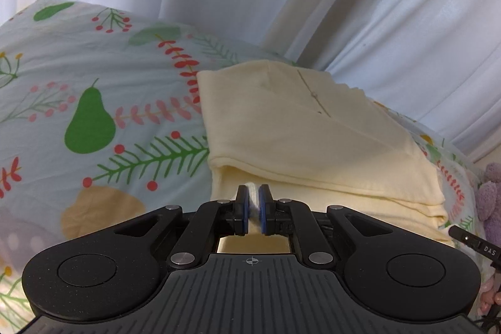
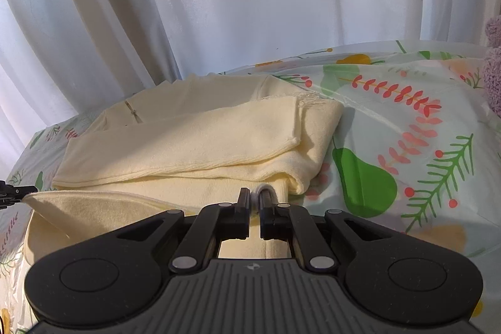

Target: Fold small clothes

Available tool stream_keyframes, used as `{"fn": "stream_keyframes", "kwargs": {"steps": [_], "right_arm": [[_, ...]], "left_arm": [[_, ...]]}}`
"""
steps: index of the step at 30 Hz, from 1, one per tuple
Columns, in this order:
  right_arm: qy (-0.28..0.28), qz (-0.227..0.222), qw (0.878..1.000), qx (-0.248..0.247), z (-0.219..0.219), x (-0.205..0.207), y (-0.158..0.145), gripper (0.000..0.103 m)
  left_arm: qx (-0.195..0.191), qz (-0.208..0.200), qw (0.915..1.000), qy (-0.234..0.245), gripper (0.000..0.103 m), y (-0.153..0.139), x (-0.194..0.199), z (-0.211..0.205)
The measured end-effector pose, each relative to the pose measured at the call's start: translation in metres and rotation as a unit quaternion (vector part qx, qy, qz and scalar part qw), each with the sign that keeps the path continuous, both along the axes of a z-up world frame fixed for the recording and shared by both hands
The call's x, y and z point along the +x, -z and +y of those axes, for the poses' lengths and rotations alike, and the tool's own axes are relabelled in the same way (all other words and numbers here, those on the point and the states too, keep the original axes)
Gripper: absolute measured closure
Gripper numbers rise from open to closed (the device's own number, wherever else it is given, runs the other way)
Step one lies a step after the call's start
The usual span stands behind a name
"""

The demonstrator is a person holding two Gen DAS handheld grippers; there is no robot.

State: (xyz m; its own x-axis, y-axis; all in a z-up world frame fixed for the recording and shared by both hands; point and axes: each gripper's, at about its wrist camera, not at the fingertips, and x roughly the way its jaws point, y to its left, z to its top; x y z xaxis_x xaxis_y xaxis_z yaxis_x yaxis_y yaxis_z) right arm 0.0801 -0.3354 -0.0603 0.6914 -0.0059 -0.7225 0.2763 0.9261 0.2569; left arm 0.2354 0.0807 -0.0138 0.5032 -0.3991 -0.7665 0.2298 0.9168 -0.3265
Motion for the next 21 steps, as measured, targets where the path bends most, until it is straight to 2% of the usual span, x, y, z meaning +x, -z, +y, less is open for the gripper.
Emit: {"fn": "stream_keyframes", "kwargs": {"steps": [6, 10, 13, 15, 19, 21], "right_arm": [[0.003, 0.005, 1.000, 0.002, -0.005, 0.009, 0.012, 0.097], [0.032, -0.033, 0.999, -0.005, -0.011, 0.002, 0.007, 0.078], [0.011, -0.039, 0.999, -0.012, -0.011, 0.000, 0.009, 0.072], [-0.015, -0.024, 0.999, -0.020, -0.007, 0.002, 0.014, 0.069], [-0.049, 0.009, 0.998, -0.037, 0.002, 0.005, 0.027, 0.069], [-0.055, 0.015, 0.998, -0.037, 0.004, 0.007, 0.030, 0.069]], "left_arm": [[-0.007, 0.007, 1.0000, 0.003, 0.093, 0.015, 0.010, 0.003], [-0.041, -0.038, 0.9967, -0.059, 0.079, 0.012, 0.009, 0.019], [-0.060, -0.026, 0.9968, -0.047, 0.078, 0.018, 0.012, 0.025], [-0.040, -0.020, 0.9988, -0.019, 0.077, 0.024, 0.011, 0.018], [0.040, -0.039, 0.9980, 0.030, 0.076, 0.034, 0.006, -0.001], [0.051, -0.044, 0.9969, 0.040, 0.075, 0.036, 0.005, -0.006]]}}
